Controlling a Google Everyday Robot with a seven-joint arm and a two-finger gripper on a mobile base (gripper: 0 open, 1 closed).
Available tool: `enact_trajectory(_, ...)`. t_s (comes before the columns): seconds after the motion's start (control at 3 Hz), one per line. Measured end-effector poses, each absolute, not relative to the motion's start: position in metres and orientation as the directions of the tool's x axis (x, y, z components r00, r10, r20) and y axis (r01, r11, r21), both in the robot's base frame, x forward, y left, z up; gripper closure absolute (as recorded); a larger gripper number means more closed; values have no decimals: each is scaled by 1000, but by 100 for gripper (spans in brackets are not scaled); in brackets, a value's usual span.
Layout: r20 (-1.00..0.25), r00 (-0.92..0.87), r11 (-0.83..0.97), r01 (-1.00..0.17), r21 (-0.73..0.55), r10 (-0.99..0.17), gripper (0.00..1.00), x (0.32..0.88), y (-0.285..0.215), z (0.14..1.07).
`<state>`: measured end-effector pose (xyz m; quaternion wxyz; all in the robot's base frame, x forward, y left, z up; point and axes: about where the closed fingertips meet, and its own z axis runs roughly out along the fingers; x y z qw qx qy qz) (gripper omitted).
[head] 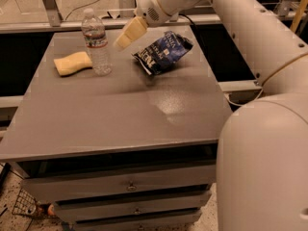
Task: Move water bottle near sponge
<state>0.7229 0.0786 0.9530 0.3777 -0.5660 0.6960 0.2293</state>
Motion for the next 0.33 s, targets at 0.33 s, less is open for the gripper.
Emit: enact_trajectory(0.33,-764,-144,330,-939,-95,-629,0,718,27,953)
